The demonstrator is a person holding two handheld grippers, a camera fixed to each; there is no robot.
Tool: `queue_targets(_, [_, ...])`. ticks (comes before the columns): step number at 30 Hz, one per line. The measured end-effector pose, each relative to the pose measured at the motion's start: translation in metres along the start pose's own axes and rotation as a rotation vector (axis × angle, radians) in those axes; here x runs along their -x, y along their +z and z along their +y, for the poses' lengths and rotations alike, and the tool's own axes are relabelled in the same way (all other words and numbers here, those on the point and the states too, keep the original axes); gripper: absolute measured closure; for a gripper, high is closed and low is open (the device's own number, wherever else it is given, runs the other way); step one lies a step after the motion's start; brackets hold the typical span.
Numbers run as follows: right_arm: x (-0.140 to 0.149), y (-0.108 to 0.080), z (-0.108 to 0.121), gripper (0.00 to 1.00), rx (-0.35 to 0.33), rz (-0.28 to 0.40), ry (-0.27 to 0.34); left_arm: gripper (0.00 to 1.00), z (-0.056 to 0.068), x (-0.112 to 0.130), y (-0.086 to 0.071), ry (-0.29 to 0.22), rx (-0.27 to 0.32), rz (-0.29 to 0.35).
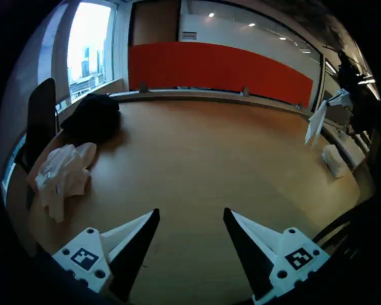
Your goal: Fold towel
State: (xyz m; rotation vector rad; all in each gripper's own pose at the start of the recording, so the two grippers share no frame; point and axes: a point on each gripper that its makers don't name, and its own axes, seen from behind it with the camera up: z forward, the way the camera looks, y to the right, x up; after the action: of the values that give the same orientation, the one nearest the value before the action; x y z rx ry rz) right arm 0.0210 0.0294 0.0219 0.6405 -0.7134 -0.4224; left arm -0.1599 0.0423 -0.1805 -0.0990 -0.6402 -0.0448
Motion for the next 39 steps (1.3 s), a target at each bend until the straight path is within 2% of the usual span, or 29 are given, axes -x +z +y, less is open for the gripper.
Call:
queue_targets(21, [0.054,-0.037,0.07,0.97,0.083,-0.091,0.038,0.07,0.014,-0.004,0.002,0.024,0.003,-0.008])
queue_targets(27, [0.067,-0.044,0.081,0.97,0.091,-0.125,0.033,0.07,0.021,-0.006,0.004,0.031,0.012,-0.011])
queue_targets(39, [0.083,-0.062,0.088,0.97,0.112,-0.128,0.066,0.07,0.032,-0.012,0.008,0.045,0.03,-0.009])
